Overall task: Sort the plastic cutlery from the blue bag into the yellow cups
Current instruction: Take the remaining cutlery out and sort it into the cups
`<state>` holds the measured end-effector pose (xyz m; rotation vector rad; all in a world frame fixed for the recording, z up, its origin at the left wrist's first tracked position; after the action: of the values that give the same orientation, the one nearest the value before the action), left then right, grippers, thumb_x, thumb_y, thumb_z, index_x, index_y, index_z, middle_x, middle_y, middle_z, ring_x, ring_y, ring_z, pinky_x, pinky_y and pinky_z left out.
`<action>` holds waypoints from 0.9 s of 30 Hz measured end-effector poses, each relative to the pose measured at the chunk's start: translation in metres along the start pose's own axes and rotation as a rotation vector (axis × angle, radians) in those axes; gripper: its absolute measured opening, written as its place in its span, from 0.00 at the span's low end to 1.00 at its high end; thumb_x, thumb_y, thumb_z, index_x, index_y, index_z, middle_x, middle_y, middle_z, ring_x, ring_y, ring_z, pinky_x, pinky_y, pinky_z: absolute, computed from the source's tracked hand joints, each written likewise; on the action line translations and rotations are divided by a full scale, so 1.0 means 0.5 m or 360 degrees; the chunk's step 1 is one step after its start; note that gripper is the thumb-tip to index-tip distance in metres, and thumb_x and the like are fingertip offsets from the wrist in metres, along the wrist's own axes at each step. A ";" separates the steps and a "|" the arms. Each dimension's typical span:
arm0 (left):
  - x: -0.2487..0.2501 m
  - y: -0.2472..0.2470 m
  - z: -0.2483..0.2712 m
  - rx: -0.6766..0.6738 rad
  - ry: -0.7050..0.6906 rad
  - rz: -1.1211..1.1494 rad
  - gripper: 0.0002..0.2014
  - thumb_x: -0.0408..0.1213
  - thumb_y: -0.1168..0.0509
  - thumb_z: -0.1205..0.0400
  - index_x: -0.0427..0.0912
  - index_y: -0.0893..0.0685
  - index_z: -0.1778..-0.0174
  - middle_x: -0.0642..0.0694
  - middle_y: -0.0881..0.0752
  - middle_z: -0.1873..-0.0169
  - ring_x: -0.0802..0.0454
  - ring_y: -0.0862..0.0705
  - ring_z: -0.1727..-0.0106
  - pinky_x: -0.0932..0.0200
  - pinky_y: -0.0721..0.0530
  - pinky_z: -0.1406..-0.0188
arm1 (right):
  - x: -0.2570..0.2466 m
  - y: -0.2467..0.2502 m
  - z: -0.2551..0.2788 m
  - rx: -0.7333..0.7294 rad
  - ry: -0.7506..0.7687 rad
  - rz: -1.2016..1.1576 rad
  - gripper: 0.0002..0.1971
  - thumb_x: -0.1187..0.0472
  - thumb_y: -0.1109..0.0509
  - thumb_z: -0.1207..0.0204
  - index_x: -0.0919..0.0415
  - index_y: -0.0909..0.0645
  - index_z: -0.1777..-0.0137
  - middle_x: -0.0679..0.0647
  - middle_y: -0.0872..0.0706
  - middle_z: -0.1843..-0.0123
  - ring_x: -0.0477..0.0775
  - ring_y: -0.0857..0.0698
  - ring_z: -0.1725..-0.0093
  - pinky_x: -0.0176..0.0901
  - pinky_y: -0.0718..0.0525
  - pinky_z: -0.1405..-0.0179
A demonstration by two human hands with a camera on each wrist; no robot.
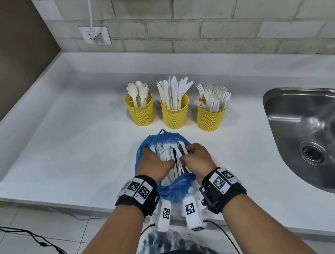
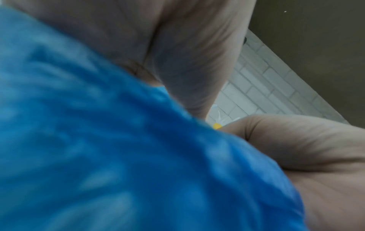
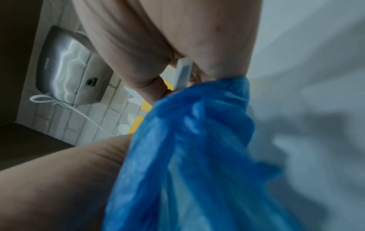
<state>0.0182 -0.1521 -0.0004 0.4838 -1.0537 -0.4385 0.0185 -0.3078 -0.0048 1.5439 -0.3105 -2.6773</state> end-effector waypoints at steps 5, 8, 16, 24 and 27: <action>0.006 0.009 0.002 0.0054 -0.0068 -0.0048 0.32 0.39 0.25 0.24 0.40 0.29 0.26 0.47 0.15 0.40 0.47 0.16 0.41 0.59 0.23 0.45 | -0.005 0.005 0.006 -0.0006 -0.0041 0.0003 0.13 0.68 0.26 0.35 0.54 0.20 0.53 0.54 0.14 0.51 0.60 0.13 0.46 0.60 0.13 0.38; 0.005 0.010 0.003 0.0071 -0.0047 0.0032 0.29 0.37 0.26 0.22 0.41 0.28 0.26 0.50 0.17 0.44 0.52 0.20 0.46 0.60 0.25 0.47 | -0.007 0.012 0.004 0.0024 -0.0002 0.0047 0.17 0.70 0.25 0.34 0.57 0.20 0.46 0.53 0.15 0.50 0.58 0.13 0.47 0.55 0.12 0.43; -0.007 -0.007 -0.004 0.0005 -0.0007 0.0108 0.23 0.42 0.22 0.29 0.41 0.16 0.39 0.49 0.10 0.51 0.50 0.11 0.48 0.61 0.18 0.56 | 0.001 0.010 0.005 -0.0052 0.0078 0.0014 0.20 0.70 0.29 0.41 0.51 0.20 0.50 0.59 0.11 0.46 0.63 0.10 0.45 0.68 0.11 0.42; -0.003 -0.008 0.003 -0.0008 -0.0042 -0.0057 0.08 0.34 0.29 0.21 0.47 0.17 0.66 0.52 0.16 0.69 0.58 0.18 0.66 0.65 0.28 0.74 | -0.016 0.017 0.018 -0.0045 0.0182 0.0283 0.19 0.77 0.30 0.31 0.51 0.19 0.71 0.51 0.13 0.66 0.71 0.10 0.49 0.66 0.11 0.42; 0.000 -0.012 0.006 -0.0033 -0.0059 -0.0094 0.02 0.35 0.29 0.22 0.44 0.12 0.57 0.50 0.12 0.64 0.52 0.13 0.59 0.62 0.23 0.68 | -0.018 0.012 0.013 -0.0068 0.0209 0.0442 0.15 0.72 0.27 0.31 0.49 0.20 0.65 0.51 0.12 0.60 0.65 0.10 0.46 0.60 0.13 0.39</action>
<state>0.0150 -0.1574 -0.0027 0.4910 -1.0715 -0.5116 0.0170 -0.3113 0.0073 1.5285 -0.4241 -2.3467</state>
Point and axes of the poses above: each hand's wrist, its own z-axis away from the middle knuckle, its own y-axis out of the back of the hand, x = y × z, the point moved 4 cm from there along -z, towards the middle knuckle
